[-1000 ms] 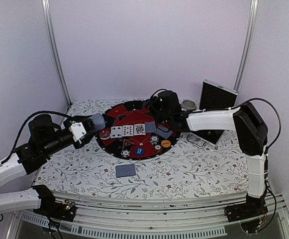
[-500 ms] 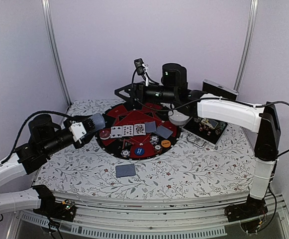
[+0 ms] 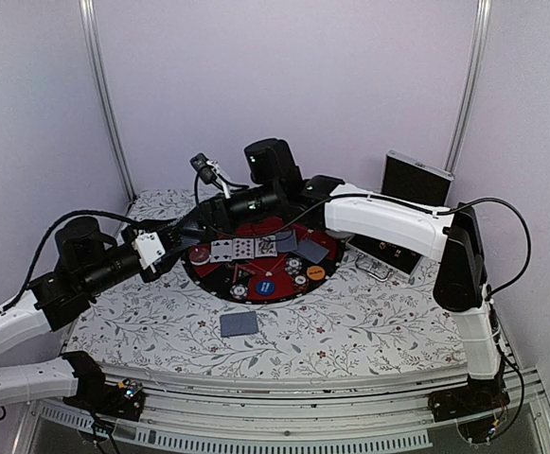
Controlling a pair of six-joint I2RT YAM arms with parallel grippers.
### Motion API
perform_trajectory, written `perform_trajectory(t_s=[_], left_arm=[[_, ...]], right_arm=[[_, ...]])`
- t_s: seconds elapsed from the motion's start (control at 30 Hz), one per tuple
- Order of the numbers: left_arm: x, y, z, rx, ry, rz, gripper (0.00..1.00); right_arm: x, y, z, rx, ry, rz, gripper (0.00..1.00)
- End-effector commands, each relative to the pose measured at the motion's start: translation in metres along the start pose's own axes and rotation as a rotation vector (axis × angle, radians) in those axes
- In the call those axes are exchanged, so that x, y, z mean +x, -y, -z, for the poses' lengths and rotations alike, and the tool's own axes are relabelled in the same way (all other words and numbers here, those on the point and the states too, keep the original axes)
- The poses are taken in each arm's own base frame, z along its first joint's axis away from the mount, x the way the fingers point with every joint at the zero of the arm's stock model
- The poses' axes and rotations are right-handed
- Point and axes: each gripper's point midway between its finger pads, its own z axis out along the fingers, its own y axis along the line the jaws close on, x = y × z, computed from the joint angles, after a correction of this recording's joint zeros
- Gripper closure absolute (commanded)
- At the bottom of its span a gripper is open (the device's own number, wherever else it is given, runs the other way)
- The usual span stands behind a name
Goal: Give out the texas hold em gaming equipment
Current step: Pick up the poker card from the face-down deck piles.
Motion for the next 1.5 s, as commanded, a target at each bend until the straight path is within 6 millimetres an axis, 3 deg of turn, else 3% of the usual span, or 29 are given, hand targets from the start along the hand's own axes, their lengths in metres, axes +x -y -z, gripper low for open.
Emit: perform_trajectory(t_s=[0.0, 0.1, 0.33, 0.77, 0.93, 1.2, 1.47], left_arm=[[-0.004, -0.007, 0.000, -0.029, 0.020, -0.005, 0.46], [-0.005, -0.008, 0.000, -0.034, 0.023, -0.007, 0.46], [-0.004, -0.008, 0.000, -0.039, 0.019, -0.007, 0.47], [-0.001, -0.007, -0.001, -0.036, 0.009, -0.010, 0.46], [0.000, -0.006, -0.001, -0.033, 0.007, -0.010, 0.46], [-0.001, -0.006, -0.001, -0.032, 0.006, -0.009, 0.47], [0.000, -0.005, -0.002, -0.028, 0.004, -0.008, 0.46]], right_arm=[[0.009, 0.019, -0.004, 0.124, -0.040, -0.008, 0.20], [0.008, 0.035, 0.005, 0.231, -0.044, 0.004, 0.22], [0.007, 0.047, 0.022, 0.328, -0.069, 0.017, 0.24], [-0.007, 0.022, 0.032, 0.270, -0.063, 0.039, 0.30], [-0.014, 0.005, 0.029, 0.182, -0.058, 0.029, 0.37], [-0.019, -0.001, 0.034, 0.182, -0.052, 0.029, 0.44], [-0.021, 0.001, 0.040, 0.229, -0.051, 0.018, 0.62]])
